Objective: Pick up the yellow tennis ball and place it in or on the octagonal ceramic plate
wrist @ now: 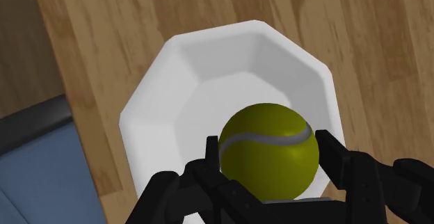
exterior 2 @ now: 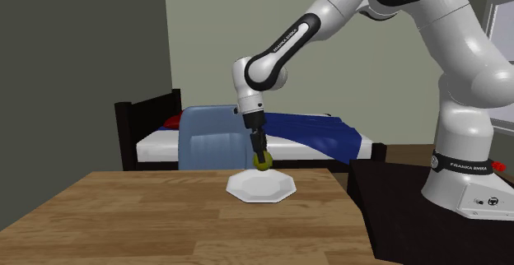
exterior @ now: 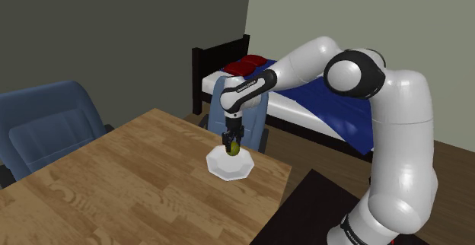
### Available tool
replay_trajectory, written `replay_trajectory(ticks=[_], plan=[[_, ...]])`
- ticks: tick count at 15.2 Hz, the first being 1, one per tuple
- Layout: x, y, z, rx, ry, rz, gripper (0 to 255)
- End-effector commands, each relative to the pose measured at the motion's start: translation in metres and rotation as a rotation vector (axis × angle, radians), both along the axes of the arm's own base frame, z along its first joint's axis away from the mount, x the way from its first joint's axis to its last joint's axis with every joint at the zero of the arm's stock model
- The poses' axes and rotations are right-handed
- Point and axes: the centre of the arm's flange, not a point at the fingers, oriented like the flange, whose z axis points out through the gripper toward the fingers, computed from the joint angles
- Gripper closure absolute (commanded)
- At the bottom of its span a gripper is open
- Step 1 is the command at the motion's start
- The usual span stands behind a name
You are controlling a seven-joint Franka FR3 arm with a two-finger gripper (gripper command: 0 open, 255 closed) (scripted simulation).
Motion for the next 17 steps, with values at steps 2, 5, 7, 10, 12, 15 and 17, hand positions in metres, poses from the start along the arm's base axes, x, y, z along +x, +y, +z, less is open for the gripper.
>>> replay_trajectory(ticks=[2, 5, 7, 10, 12, 15, 17], plan=[[0.002, -0.001, -0.016, 0.0, -0.001, 0.0, 255], [0.002, -0.001, -0.032, 0.0, -0.001, 0.0, 255], [0.002, -0.001, -0.043, 0.0, -0.001, 0.0, 255], [0.002, -0.001, -0.049, 0.0, -0.001, 0.0, 255], [0.002, -0.001, -0.049, 0.0, -0.001, 0.0, 255], [0.002, -0.001, -0.049, 0.0, -0.001, 0.0, 255], [-0.001, -0.001, -0.049, 0.0, -0.001, 0.0, 0]])
